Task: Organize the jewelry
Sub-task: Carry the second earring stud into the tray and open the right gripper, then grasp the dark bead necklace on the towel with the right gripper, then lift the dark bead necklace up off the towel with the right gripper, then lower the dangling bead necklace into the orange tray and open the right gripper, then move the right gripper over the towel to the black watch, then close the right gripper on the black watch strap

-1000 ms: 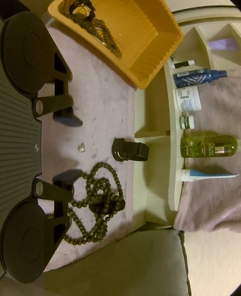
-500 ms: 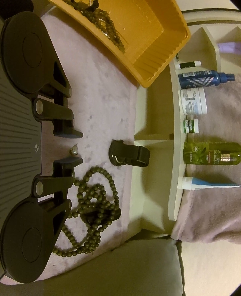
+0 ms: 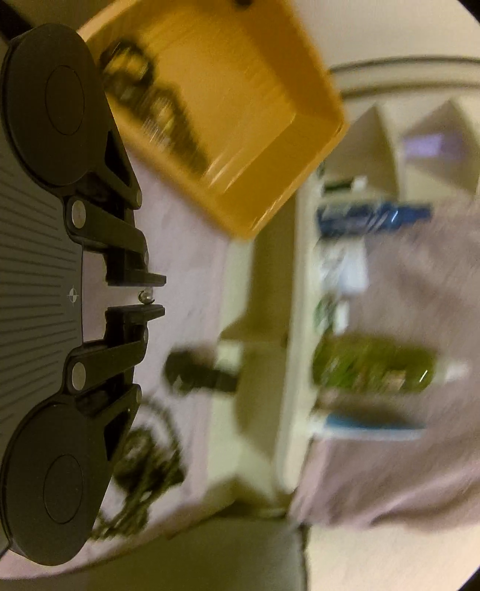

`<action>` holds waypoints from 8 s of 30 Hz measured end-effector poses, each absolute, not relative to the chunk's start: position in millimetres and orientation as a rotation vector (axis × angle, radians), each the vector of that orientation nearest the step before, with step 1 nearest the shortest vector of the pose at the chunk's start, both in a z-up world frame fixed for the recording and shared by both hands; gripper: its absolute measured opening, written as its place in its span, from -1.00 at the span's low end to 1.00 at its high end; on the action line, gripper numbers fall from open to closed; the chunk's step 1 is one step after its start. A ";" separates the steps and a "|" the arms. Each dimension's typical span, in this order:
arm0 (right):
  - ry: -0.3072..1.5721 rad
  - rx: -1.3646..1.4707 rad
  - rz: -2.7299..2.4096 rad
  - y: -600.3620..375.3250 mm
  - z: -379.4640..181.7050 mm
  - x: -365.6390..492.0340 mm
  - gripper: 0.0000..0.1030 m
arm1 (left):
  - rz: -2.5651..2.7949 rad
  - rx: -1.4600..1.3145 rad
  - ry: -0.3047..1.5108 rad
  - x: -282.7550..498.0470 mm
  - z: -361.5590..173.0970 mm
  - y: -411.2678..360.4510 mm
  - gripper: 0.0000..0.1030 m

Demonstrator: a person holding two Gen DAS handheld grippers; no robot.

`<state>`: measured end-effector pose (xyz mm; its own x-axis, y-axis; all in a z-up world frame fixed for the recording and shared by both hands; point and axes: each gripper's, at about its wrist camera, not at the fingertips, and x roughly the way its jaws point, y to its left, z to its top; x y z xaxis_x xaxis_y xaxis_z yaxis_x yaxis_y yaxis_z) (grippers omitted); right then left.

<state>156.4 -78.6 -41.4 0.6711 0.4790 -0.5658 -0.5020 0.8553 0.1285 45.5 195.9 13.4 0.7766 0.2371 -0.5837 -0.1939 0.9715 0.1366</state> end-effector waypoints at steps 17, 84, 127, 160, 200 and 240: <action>0.635 -0.082 0.811 16.4 -36.8 148.7 -0.82 | 0.234 0.059 0.638 44.6 14.1 195.5 -0.88; 0.715 0.001 0.296 -165.5 -79.6 199.8 -0.86 | 0.238 0.067 0.642 45.6 15.2 192.0 -0.87; 0.010 -0.126 0.664 -141.3 272.6 130.7 -0.87 | 0.234 0.078 0.633 47.4 18.0 188.2 -0.87; 0.530 -0.087 1.007 42.5 95.8 193.9 -0.87 | 0.233 0.052 0.630 46.7 16.1 193.3 -0.87; 0.667 0.081 0.535 -123.1 -20.9 154.4 0.04 | 0.236 0.062 0.629 46.4 16.8 189.0 -0.86; 0.674 -0.027 0.269 -99.3 -79.5 238.1 0.01 | 0.236 0.074 0.638 45.3 18.0 185.6 -0.85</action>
